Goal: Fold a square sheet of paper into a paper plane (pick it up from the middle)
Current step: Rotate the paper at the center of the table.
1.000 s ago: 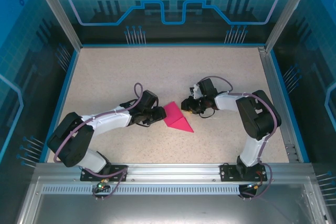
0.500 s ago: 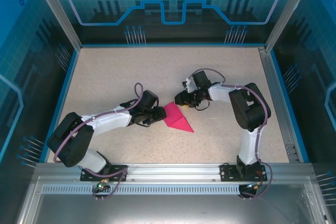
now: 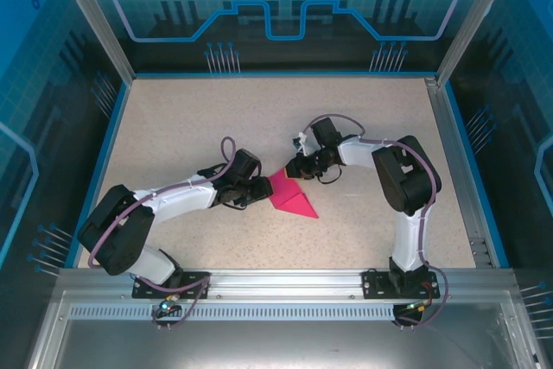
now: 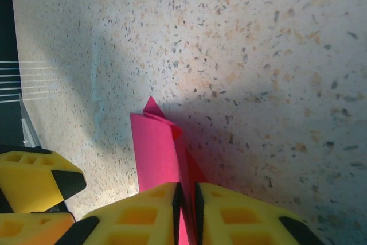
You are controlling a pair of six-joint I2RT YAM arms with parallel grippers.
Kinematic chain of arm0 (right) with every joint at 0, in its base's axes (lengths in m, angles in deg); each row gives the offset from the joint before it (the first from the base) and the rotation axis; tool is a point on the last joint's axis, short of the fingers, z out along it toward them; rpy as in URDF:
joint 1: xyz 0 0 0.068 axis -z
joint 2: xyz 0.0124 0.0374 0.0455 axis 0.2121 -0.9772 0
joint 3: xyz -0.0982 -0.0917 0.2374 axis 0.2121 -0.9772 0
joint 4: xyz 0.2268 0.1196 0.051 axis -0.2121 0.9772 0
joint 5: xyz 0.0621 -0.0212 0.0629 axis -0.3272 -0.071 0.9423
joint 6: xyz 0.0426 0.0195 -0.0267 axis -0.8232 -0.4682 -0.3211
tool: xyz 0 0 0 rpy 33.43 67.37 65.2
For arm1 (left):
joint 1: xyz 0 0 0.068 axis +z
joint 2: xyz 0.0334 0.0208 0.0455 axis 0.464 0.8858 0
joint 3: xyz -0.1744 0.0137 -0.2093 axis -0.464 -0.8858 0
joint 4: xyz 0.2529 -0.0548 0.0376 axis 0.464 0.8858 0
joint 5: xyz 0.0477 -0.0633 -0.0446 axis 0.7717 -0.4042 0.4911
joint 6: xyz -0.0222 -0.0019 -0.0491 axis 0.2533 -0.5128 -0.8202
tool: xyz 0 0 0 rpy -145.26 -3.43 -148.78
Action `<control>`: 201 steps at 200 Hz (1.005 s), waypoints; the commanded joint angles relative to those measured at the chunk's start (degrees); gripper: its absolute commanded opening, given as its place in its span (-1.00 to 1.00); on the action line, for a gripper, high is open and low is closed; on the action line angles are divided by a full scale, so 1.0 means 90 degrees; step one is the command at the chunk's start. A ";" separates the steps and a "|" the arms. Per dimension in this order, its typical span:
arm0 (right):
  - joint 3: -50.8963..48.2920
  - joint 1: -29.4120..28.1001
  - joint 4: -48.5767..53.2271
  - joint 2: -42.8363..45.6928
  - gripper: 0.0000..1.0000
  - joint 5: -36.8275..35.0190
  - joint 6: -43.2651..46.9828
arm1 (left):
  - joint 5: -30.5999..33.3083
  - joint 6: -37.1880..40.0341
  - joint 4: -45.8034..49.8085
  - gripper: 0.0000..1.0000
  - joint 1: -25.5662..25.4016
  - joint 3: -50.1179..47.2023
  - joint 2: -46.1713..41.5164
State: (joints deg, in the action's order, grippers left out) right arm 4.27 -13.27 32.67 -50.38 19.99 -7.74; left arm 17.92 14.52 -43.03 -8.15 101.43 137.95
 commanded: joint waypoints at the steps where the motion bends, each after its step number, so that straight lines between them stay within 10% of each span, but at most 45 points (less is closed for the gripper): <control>1: -0.0266 -0.0026 -0.0491 0.0201 -0.74 -0.0108 -0.0582 | 0.0105 0.0131 0.0179 -0.03 -0.0032 0.0186 -0.0090; 112: -0.2832 -0.0070 -0.3152 0.1744 -0.74 -0.2174 -0.3120 | 0.0050 0.0147 0.0125 -0.02 -0.0021 0.0285 0.0004; 201: -0.2263 0.0011 -0.0191 0.2810 -0.03 -0.2262 -0.1254 | 0.0087 0.0157 0.0072 -0.02 -0.0011 0.0264 -0.0085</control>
State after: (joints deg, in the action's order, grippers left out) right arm -18.31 -13.23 20.82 -29.42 1.04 -26.21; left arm 17.92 14.67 -42.64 -8.15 102.87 137.97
